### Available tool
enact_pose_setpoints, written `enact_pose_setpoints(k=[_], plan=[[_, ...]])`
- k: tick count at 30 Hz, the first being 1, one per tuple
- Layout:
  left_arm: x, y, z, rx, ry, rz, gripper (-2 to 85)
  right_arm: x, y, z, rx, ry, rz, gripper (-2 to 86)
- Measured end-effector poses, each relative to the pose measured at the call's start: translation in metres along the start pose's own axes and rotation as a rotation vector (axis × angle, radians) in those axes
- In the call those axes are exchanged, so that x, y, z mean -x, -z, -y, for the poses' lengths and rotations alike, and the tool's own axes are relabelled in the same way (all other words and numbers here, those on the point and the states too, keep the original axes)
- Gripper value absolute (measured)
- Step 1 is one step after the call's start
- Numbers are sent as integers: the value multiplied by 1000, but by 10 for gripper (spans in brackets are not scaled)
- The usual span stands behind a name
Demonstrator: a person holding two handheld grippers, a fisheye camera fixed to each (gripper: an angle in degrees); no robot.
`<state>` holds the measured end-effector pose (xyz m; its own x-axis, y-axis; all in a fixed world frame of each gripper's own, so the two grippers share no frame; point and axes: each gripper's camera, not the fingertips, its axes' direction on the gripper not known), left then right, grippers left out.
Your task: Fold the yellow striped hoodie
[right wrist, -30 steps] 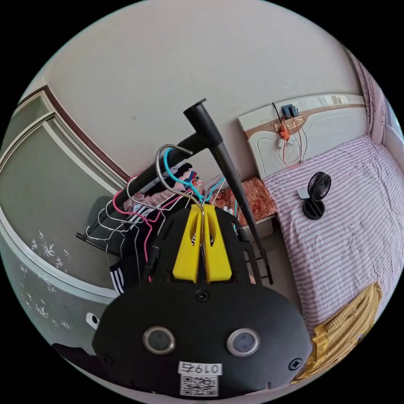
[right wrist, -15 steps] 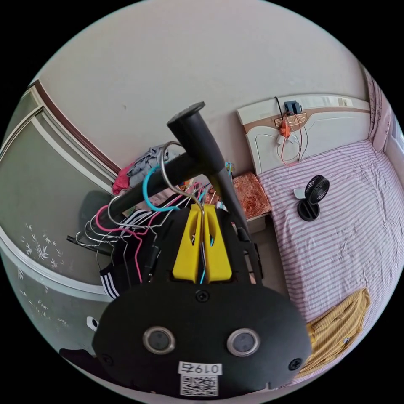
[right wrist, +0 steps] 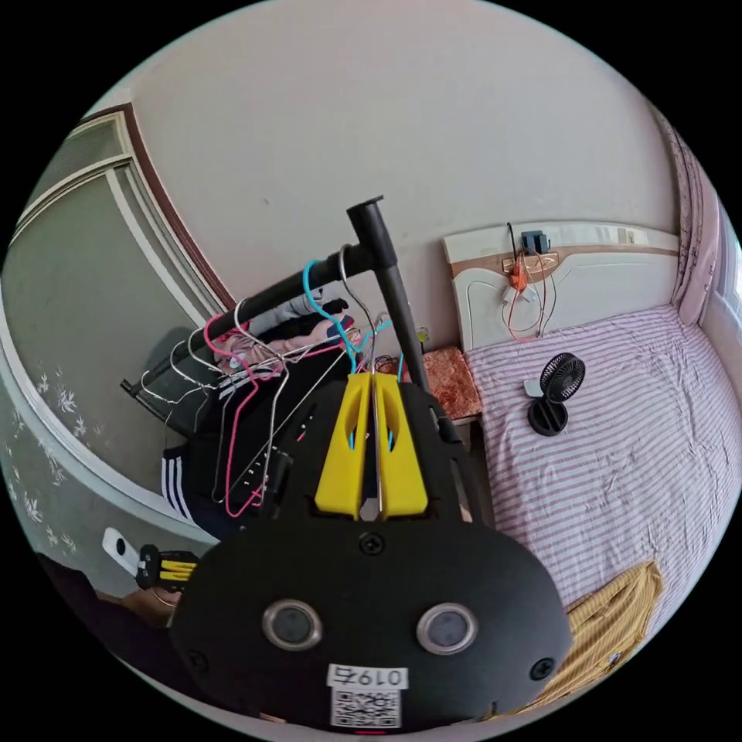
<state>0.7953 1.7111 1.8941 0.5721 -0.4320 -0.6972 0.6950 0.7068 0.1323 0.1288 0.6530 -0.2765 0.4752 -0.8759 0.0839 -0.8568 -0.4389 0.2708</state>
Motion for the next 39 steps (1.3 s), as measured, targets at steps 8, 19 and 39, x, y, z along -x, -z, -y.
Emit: enact_pose_setpoints(k=[8,19,39], plan=[[-44,33,96,-1,-221,-222,9,97,202,-119,-196,197,-197,-8],[-172,67,206,100,-650,-723,10,236,438,-317,-213,31,-753,-2],[-502,75,416,650,-574,-692,9,-59,819,-391,-122,-592,-642,-7]])
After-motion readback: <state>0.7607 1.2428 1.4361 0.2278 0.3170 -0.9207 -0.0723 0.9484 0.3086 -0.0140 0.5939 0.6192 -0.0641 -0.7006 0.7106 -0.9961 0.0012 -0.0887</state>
